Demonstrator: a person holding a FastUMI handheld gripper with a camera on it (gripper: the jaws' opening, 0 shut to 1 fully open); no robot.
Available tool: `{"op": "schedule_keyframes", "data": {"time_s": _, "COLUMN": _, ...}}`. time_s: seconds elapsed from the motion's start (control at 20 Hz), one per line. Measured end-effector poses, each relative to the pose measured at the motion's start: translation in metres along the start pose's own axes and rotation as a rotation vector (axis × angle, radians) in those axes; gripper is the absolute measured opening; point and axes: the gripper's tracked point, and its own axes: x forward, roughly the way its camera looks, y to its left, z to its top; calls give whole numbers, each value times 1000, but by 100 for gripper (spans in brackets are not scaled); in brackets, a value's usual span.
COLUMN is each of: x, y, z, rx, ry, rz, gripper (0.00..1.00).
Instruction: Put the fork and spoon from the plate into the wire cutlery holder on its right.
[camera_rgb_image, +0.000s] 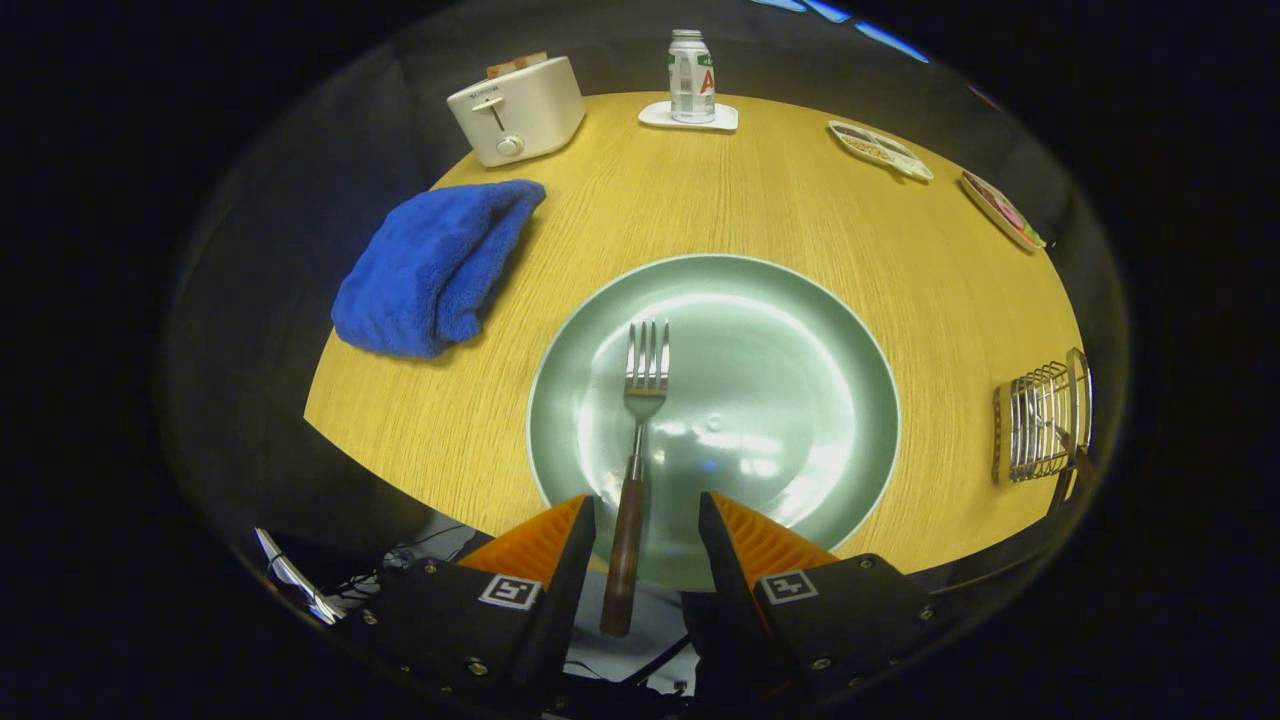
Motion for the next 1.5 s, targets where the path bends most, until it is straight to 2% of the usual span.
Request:
{"op": "schedule_keyframes", "data": {"time_s": 0.35, "x": 11, "y": -8, "z": -3, "rx": 9, "ry": 23, "rz": -8, "gripper": 65}}
{"op": "schedule_keyframes", "data": {"time_s": 0.4, "x": 14, "y": -10, "z": -2, "rx": 5, "ry": 21, "rz": -18, "gripper": 55}}
{"op": "schedule_keyframes", "data": {"time_s": 0.45, "x": 15, "y": -10, "z": -2, "rx": 2, "ry": 25, "rz": -12, "gripper": 54}}
{"op": "schedule_keyframes", "data": {"time_s": 0.5, "x": 15, "y": -10, "z": 0, "rx": 4, "ry": 22, "rz": -2, "gripper": 33}}
{"op": "schedule_keyframes", "data": {"time_s": 0.55, "x": 15, "y": -5, "z": -1, "rx": 9, "ry": 24, "rz": 20, "gripper": 27}}
{"op": "schedule_keyframes", "data": {"time_s": 0.6, "x": 15, "y": -6, "z": 1, "rx": 17, "ry": 19, "rz": 18, "gripper": 15}}
{"op": "schedule_keyframes", "data": {"time_s": 0.7, "x": 15, "y": -8, "z": 2, "rx": 21, "ry": 10, "rz": 2, "gripper": 15}}
{"op": "schedule_keyframes", "data": {"time_s": 0.75, "x": 16, "y": -4, "z": 2, "rx": 17, "ry": -9, "rz": 20, "gripper": 14}}
{"op": "schedule_keyframes", "data": {"time_s": 0.8, "x": 14, "y": -1, "z": 6, "rx": 1, "ry": -19, "rz": 25, "gripper": 1}}
{"op": "schedule_keyframes", "data": {"time_s": 0.9, "x": 15, "y": -6, "z": 6, "rx": -23, "ry": -10, "rz": 3, "gripper": 1}}
{"op": "schedule_keyframes", "data": {"time_s": 1.05, "x": 10, "y": -5, "z": 12, "rx": -10, "ry": -23, "rz": 5, "gripper": 1}}
{"op": "schedule_keyframes", "data": {"time_s": 1.5, "x": -20, "y": -27, "z": 38, "rx": 16, "ry": -91, "rz": -63, "gripper": 1}}
